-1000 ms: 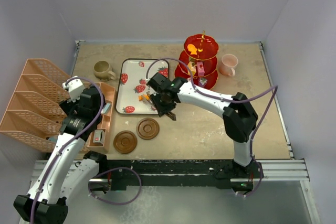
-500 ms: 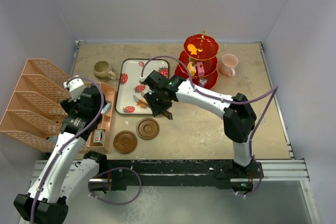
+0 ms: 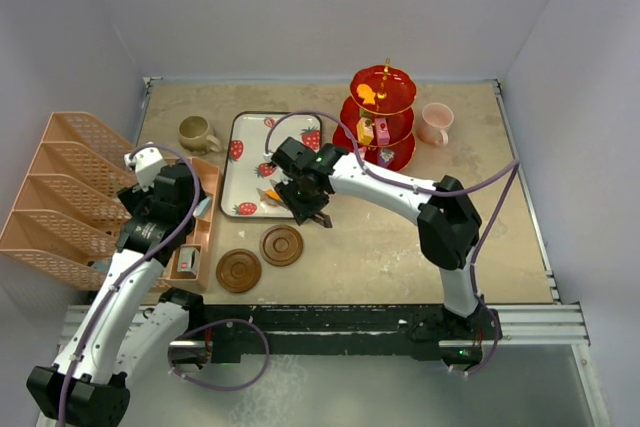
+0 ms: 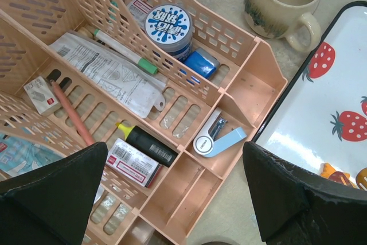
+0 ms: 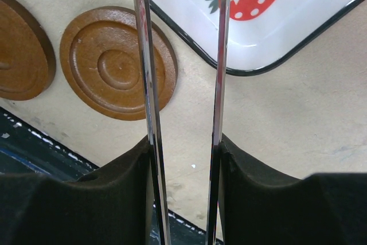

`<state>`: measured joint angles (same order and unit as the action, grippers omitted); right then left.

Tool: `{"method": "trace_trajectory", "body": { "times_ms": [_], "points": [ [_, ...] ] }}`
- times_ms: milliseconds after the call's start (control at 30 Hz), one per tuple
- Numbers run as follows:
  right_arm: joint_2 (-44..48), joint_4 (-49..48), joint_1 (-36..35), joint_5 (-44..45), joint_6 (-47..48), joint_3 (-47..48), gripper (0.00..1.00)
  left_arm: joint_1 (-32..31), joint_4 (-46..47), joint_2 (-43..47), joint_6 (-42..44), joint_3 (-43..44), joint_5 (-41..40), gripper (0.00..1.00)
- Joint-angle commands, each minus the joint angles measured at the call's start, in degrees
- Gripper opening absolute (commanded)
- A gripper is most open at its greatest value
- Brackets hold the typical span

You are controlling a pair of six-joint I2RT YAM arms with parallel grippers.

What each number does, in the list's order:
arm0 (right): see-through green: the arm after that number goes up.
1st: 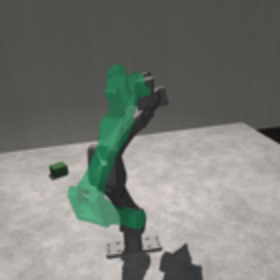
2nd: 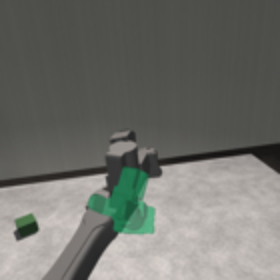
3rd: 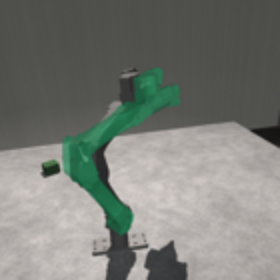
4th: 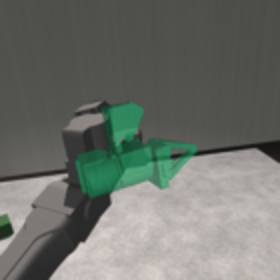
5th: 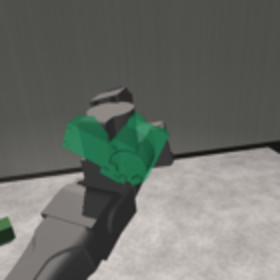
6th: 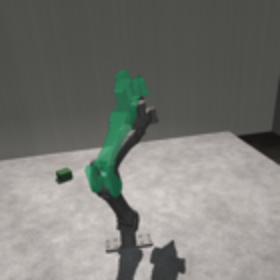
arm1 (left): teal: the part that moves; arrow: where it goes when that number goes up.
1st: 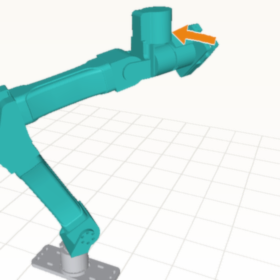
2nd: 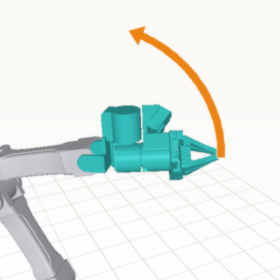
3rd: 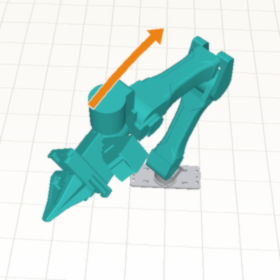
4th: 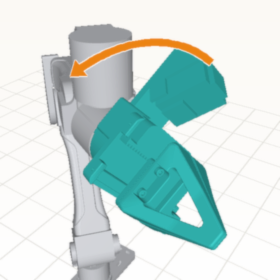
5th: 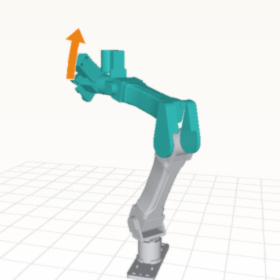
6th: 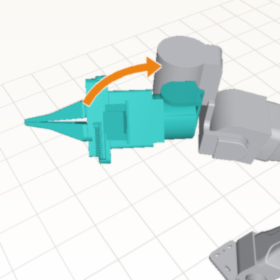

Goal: Serve the afternoon tea
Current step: Pick up the desert from the tray.

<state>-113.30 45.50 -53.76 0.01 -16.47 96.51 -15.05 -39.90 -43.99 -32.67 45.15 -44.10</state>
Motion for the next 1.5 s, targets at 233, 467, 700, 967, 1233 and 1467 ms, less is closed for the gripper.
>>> {"method": "trace_trajectory", "body": {
  "times_ms": [233,467,700,967,1233,1467],
  "points": [
    [1.15,0.61,-0.65,1.43,2.41,1.56,0.44,0.04,1.12,-0.38,0.60,1.97,-1.78,0.99],
    [0.90,1.31,-0.86,1.82,2.57,1.54,0.44,0.09,0.73,-0.24,-0.17,2.13,-3.20,0.99],
    [0.17,1.37,-1.31,2.78,1.84,1.06,0.43,0.08,0.61,0.18,-0.21,1.95,-2.54,0.99],
    [0.52,1.52,-2.05,3.91,0.79,0.62,0.42,0.02,0.26,0.86,-0.52,1.88,-2.68,0.99],
    [0.81,2.15,-2.40,5.25,0.49,0.17,0.42,0.07,0.35,0.86,-0.58,1.87,-2.62,0.99],
    [0.37,1.77,-2.57,5.26,0.47,-0.41,0.42,0.03,-0.24,-0.22,-1.60,2.00,-2.64,0.99]
  ]
}}
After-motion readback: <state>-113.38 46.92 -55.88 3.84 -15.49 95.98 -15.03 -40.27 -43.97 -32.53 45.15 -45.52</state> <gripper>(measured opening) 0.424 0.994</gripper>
